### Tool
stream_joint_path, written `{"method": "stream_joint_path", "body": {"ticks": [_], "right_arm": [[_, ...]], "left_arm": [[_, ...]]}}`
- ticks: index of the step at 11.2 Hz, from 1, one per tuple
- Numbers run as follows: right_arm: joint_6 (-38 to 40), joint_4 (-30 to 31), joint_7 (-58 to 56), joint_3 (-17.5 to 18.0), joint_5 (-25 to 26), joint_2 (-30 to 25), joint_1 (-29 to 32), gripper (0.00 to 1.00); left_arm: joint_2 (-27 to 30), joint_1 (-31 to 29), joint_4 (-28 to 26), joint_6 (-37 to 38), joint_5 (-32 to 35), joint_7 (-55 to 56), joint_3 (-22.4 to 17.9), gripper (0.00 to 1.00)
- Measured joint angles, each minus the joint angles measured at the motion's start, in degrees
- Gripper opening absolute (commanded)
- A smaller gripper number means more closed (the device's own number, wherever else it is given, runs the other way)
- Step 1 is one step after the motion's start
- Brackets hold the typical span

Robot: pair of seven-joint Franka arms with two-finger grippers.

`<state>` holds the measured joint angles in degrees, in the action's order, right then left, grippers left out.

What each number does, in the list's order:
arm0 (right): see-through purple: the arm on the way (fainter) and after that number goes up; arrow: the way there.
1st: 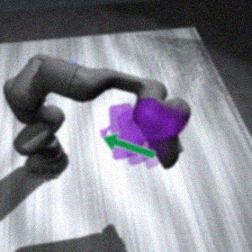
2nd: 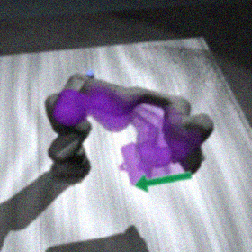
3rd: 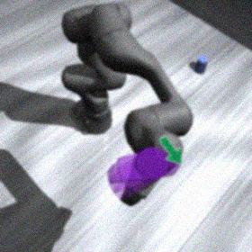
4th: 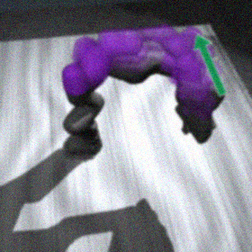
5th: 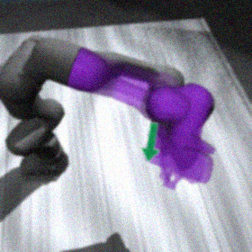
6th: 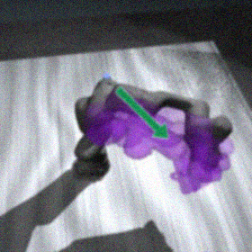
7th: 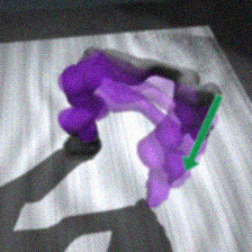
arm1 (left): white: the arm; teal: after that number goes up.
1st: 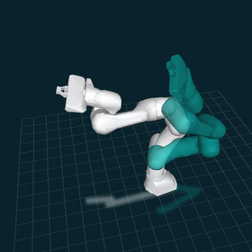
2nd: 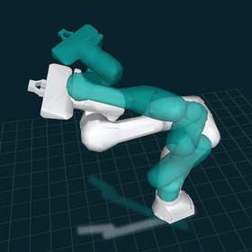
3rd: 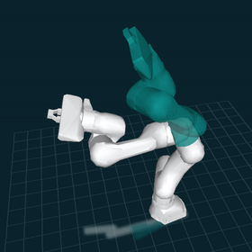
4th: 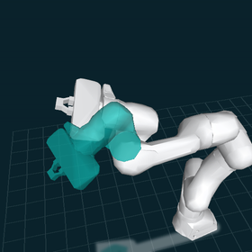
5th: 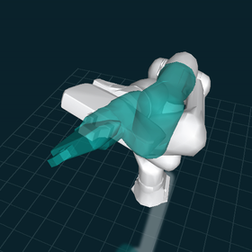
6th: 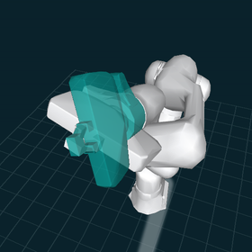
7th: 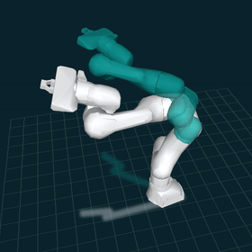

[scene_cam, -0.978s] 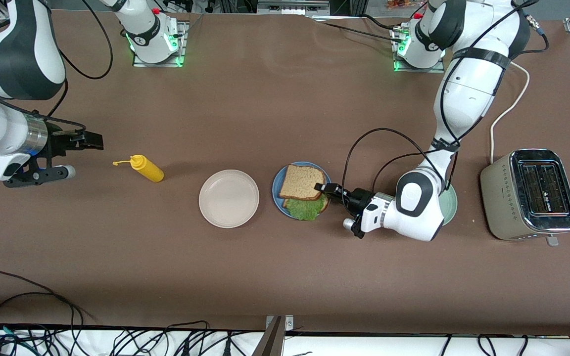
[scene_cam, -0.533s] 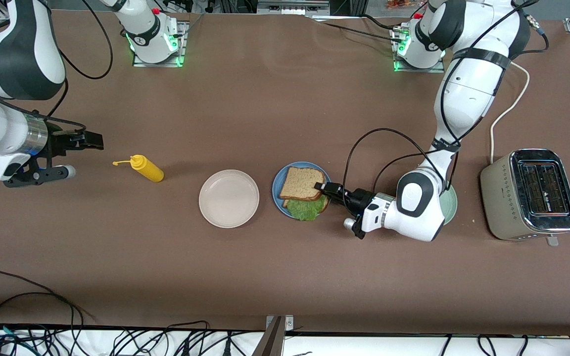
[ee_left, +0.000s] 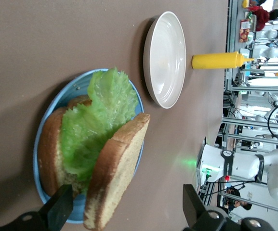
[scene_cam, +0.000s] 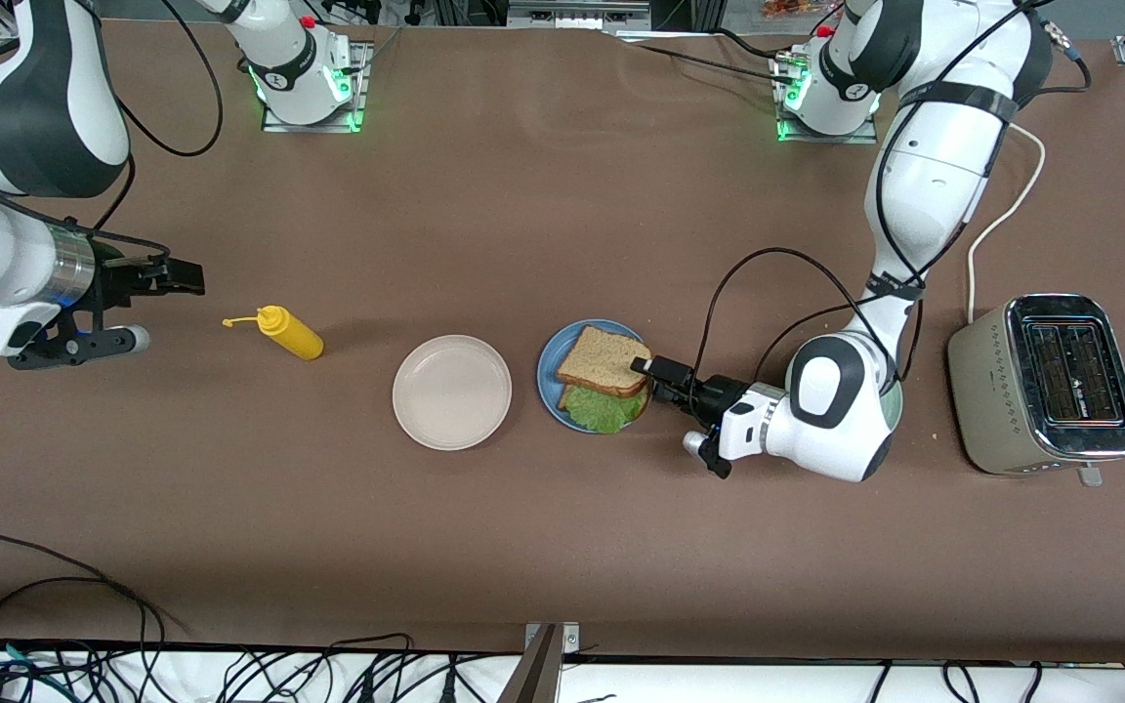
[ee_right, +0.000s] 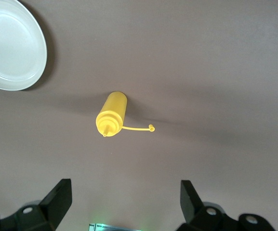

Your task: Make sandwich in blue plate with both arms

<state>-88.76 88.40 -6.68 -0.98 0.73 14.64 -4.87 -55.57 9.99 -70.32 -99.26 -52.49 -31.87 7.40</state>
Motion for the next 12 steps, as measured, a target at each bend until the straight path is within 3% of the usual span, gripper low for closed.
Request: {"method": "stream_joint_path", "body": {"ticks": [3,8,12], "right_arm": [[0.07,0.00,0.00,0.00,-0.01,0.00,0.00,1.00],[0.09,-0.02,-0.03,0.02,-0.01,-0.05,0.00,1.00],[-1.31,-0.04,-0.03,0.02,-0.01,-0.06,-0.01,1.00]], "left_arm": [[3.63,0.58,0.15,0.12,7.55,12.26,0.47,1.00],[11.49,1.14,0.21,4.92,27.64,24.40,0.24,1.00],[22.34,0.92,0.69,12.91,42.66,33.76,0.10,1.00]]}}
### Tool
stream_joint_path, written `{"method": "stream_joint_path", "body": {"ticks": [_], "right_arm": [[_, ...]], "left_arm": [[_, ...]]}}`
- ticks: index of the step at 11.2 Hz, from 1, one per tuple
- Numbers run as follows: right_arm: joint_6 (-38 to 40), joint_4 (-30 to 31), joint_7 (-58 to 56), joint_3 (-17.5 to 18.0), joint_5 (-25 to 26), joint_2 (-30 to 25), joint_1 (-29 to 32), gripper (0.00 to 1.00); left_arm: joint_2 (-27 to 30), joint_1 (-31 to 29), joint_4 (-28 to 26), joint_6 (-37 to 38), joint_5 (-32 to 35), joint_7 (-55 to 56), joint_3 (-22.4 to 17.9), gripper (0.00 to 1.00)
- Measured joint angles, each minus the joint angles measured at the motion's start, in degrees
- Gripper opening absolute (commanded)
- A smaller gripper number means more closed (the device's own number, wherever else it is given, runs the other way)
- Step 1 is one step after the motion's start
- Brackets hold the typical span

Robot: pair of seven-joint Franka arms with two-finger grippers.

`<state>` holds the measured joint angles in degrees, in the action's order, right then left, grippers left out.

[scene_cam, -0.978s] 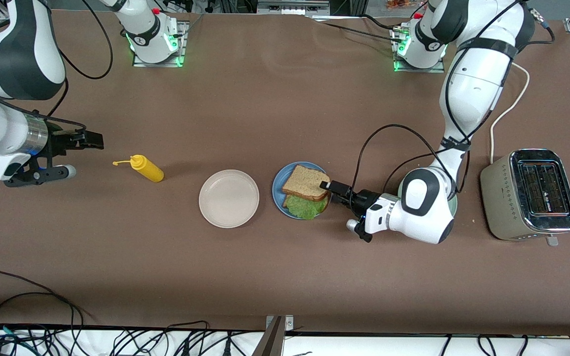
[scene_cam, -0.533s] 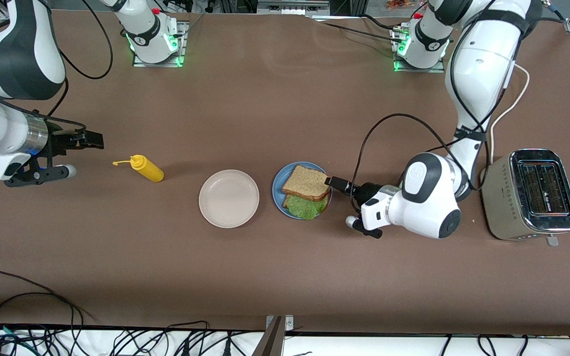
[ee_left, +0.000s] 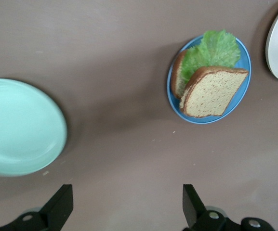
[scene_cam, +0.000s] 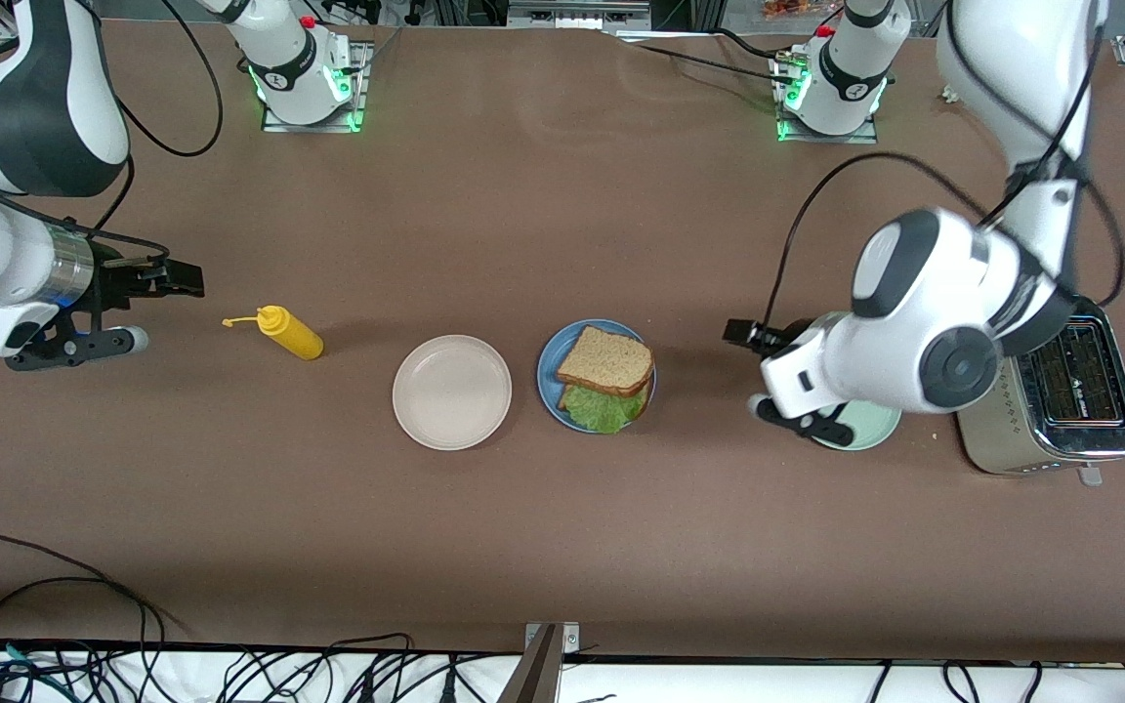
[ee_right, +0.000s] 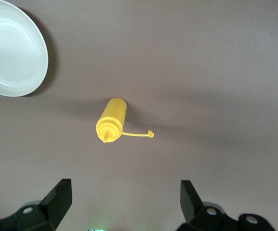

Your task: Make sandwich in blue plate with both arms

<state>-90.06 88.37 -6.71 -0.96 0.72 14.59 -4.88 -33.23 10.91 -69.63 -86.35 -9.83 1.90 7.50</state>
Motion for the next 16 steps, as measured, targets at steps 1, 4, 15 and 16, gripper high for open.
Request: {"method": "stream_joint_path", "body": {"ticks": [1,4,15,16], "right_arm": [[-0.91,0.27,0.00,0.01,0.00,-0.04,-0.01,1.00],[-8.76,7.60,0.13,0.02,0.00,-3.46,-0.04,1.00],[-12.08,14.40,6.56,-0.24,-0.69,-8.24,0.20,1.00],[-12.22,14.40,6.54,-0.25,-0.69,-8.23,0.21,1.00]], "left_arm": [[3.17,-0.01,-0.06,1.25,1.87,1.10,-0.24,1.00],[12.68,-1.96,-4.98,2.14,3.24,2.05,-1.49,1.00],[35.42,-9.66,-23.78,-2.89,9.26,1.99,-1.09,1.00],[35.42,-9.08,-24.03,-2.95,9.26,1.99,-1.08,1.00]]}}
